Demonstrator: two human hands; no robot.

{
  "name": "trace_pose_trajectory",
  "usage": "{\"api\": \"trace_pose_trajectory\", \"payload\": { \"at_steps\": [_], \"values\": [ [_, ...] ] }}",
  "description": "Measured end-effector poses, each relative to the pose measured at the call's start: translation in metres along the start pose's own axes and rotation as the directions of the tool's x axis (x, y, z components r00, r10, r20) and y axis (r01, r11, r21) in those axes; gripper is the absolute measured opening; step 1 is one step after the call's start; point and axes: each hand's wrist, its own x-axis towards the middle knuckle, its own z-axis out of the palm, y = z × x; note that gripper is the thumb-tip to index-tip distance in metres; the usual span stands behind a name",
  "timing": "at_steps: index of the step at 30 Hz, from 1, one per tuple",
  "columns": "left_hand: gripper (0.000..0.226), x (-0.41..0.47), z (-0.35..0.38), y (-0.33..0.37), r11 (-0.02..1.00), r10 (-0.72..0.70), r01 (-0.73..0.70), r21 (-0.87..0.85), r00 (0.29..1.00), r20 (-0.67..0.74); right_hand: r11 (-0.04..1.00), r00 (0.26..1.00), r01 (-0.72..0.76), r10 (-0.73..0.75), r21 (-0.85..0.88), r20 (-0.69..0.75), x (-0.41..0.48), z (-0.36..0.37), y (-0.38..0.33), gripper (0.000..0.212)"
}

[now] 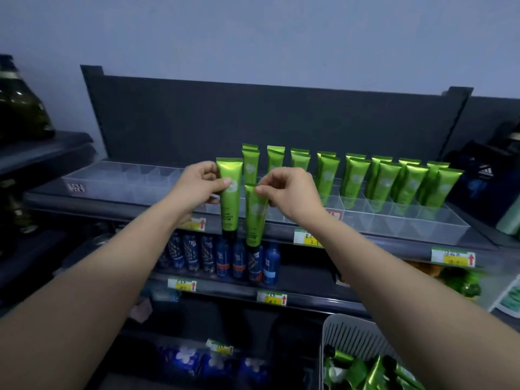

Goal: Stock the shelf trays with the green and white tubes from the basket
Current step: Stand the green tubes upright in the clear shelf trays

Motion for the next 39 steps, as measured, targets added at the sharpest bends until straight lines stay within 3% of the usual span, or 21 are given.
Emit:
{"api": "trace_pose_trajectory", "payload": {
  "at_steps": [4,10,16,30,39],
  "values": [
    [0.011,0.035,-0.020,0.008,0.998,0.052,-0.053,-0.023,0.998,-0.045,0.999,0.998,0.041,-0.041,0.008,-0.041,0.037,0.013,-0.012,0.027],
    [0.016,0.101,-0.042,0.006,0.987,0.132,-0.138,-0.079,0.988,-0.084,0.998,0.993,0.057,-0.058,-0.014,-0.108,0.087,0.036,-0.020,0.017],
    [0.019,0.164,-0.051,-0.007,0.977,0.206,-0.206,-0.062,0.979,-0.008,0.999,0.989,0.030,-0.035,-0.036,-0.142,0.130,0.053,-0.018,0.013],
    [0.017,0.230,-0.035,-0.063,0.994,0.102,-0.112,0.022,0.960,0.261,0.983,0.963,-0.020,-0.030,-0.180,-0.269,0.169,0.078,-0.012,0.008],
    [0.016,0.233,-0.032,-0.082,0.995,0.070,-0.086,0.044,0.955,0.288,0.957,0.966,-0.024,-0.053,-0.291,-0.253,0.171,0.091,-0.005,0.002]
  ]
}}
